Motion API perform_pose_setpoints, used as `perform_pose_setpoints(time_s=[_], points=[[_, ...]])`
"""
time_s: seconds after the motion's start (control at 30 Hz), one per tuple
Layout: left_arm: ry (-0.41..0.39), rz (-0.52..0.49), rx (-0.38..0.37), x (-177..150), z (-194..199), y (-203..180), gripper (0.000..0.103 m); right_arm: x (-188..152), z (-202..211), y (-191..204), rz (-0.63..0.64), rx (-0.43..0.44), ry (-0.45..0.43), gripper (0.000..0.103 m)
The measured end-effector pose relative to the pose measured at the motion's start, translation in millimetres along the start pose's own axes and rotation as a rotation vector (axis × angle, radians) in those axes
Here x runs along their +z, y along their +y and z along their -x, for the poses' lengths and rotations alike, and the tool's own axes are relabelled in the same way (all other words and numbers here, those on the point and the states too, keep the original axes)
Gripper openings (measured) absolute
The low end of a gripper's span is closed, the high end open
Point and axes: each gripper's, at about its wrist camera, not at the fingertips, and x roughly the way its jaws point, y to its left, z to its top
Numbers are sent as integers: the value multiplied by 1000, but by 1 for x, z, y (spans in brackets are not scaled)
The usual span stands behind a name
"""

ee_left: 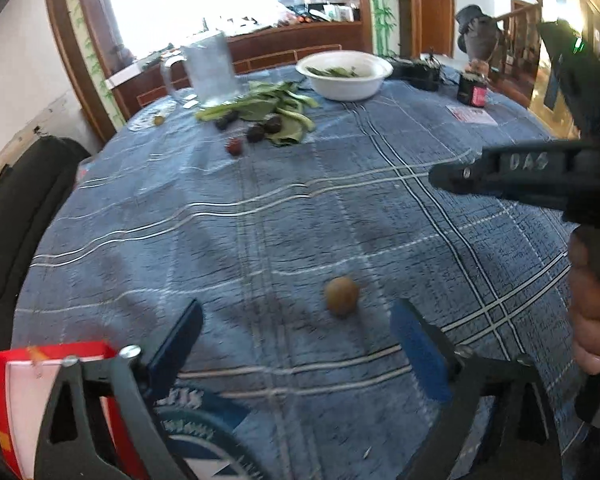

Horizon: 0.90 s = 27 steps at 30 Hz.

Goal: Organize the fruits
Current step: 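Grasp another dark red date with the right tool while the left tool grasps a brown round fruit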

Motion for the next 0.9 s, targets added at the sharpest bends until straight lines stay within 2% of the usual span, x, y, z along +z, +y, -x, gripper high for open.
perform_pose_setpoints(time_s=[0.03,0.1,0.17,0.33,0.4,0.5,0.53,0.57,0.73,0.9], points=[[7,-2,-11,1,-3,-2,86,1,1,0,-6,3,-3,17],[30,1,-30,3,-14,-5,72,2,0,1,-14,6,-6,17],[60,11,-38,4,-23,-6,65,2,2,1,-18,10,-9,17],[56,30,-61,6,-27,-6,56,2,4,0,-24,22,-6,17],[54,30,-78,6,-28,-7,44,2,2,1,-22,22,-2,17],[53,32,-113,6,-27,-10,31,2,3,2,-21,27,-4,17],[52,29,-113,6,-27,-11,28,3,4,3,-21,24,-9,17],[50,25,-104,6,-26,-12,21,2,4,3,-20,26,-10,17],[56,45,-100,5,-24,-7,21,0,5,10,4,31,-15,17],[23,71,-55,0,-3,1,21,-4,10,26,72,22,-40,17]])
